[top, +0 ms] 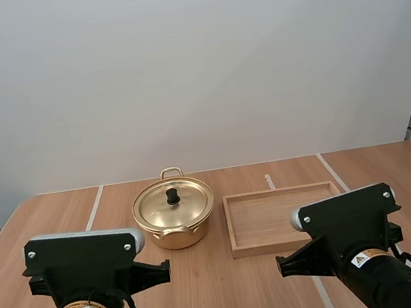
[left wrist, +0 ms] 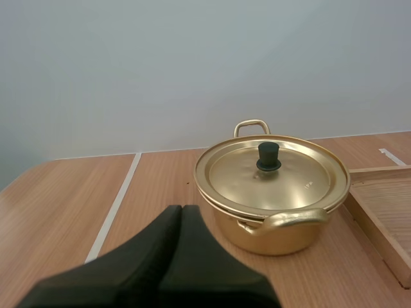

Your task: Open the pot, put the grape inside, and close it

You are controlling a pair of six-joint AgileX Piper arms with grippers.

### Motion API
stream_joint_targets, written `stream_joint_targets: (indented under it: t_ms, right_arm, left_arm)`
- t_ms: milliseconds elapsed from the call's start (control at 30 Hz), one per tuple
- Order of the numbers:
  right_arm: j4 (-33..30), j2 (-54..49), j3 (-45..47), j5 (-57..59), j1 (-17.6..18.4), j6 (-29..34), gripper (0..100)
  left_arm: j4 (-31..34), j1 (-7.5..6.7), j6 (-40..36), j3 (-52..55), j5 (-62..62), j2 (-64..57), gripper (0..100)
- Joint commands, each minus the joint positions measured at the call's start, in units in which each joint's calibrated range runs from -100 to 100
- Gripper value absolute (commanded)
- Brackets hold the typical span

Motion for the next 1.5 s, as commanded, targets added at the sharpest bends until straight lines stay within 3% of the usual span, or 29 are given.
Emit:
stream_joint_targets:
  t_ms: [0, 200, 400, 700, 967, 1467]
  right_arm:
    - [-0.4, -0.3, 0.2, -1.2, -0.2, -0.5, 0]
    - [-0.4, -0.3, 0.2, -1.2, -0.2, -0.5, 0]
    - [-0.5, -0.3, 0.2, -1.4, -0.2, -0.5, 0]
    - [-2.6, -1.0, 0.6, -1.6, 0.0, -1.3, 0]
    - [-3.8, -10.1, 0.6, 0.2, 1.3, -1.3, 0]
    - [-3.7, -10.1, 0.6, 2.3, 3.4, -1.3, 0]
  left_arm:
    - [0.5, 0.05, -0.7, 0.1, -1.0, -0.2, 0]
    - [0.5, 0.05, -0.7, 0.1, -1.0, -0.2, 0]
    - [0.5, 1.27, -1.0, 0.1, -1.0, -0.2, 0]
    - [0.9, 1.26, -0.7, 0.1, 1.6, -0.2, 0]
    - [0.9, 1.26, -0.7, 0.1, 1.4, -0.2, 0]
    - [0.9, 1.26, -0.7, 0.1, 1.2, -0.2, 0]
